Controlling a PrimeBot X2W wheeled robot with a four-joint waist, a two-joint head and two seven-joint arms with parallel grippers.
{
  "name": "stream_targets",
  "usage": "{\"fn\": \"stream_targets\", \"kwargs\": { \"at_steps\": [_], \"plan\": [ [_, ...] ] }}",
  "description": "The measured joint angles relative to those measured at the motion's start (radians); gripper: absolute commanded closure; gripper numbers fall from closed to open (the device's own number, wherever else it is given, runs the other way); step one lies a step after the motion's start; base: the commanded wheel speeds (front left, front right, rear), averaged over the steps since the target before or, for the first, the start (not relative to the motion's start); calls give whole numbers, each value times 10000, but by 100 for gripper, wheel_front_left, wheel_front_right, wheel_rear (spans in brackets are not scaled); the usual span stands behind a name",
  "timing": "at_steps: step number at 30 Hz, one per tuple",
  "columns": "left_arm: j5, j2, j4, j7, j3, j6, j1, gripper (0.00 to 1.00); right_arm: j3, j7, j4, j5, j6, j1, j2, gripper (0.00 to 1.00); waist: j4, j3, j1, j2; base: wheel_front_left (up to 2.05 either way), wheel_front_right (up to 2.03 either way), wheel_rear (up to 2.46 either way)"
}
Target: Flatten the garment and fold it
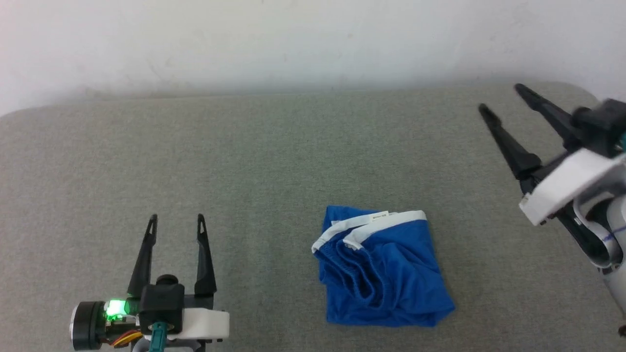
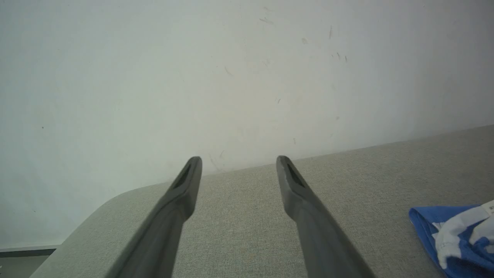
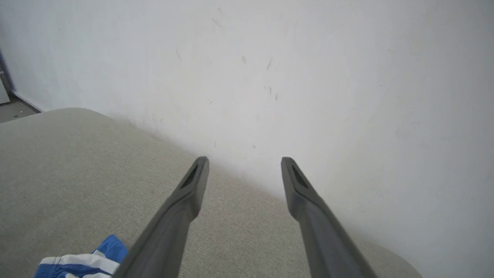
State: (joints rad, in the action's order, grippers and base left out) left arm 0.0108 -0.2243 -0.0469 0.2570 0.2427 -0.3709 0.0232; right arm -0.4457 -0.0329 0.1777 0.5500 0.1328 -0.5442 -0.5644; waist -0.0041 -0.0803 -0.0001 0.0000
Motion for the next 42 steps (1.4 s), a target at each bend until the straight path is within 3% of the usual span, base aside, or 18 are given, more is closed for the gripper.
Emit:
{"fn": "stream_targets", "kwargs": {
  "at_steps": [5,11,17,22,26,29,34,39,42],
  "plan": [
    [36,-27,-178,0,-105,12,187,0,2257,-1321,6,-1499,-2,1634,1392,0,-271,108,0,0,0,0,0],
    [186,-10,-238,0,-265,107,203,0,3942,-2063,-587,-2874,-2,3442,3154,0,-394,125,0,0,0,0,0],
    [244,46,-163,0,-493,176,363,0,4493,-2234,-1269,-3837,-2,4797,4422,0,-357,133,0,0,0,0,0],
    [244,128,-148,0,-566,278,379,0,4567,-2236,-1756,-4084,-2,5245,4815,0,-276,174,0,0,0,0,0],
    [242,178,-167,0,-629,362,383,0,4537,-2240,-2192,-4190,-2,4885,4688,0,-231,184,0,0,0,0,0],
    [230,228,-176,0,-652,437,383,0,4186,-1885,-2161,-4130,-2,4079,4075,0,-187,170,0,0,0,0,0],
    [226,309,-194,0,-669,522,380,0,2533,1444,-1478,-2591,-2,2760,2406,0,-19,145,1,0,0,0,0],
    [198,416,-226,0,-667,533,369,0,1049,5030,-890,322,-4,2031,997,0,231,49,1,0,0,0,0],
    [196,512,-236,0,-658,539,353,0,541,6387,-685,1870,-6,1805,499,0,401,-59,1,0,0,0,0]
  ]
}}
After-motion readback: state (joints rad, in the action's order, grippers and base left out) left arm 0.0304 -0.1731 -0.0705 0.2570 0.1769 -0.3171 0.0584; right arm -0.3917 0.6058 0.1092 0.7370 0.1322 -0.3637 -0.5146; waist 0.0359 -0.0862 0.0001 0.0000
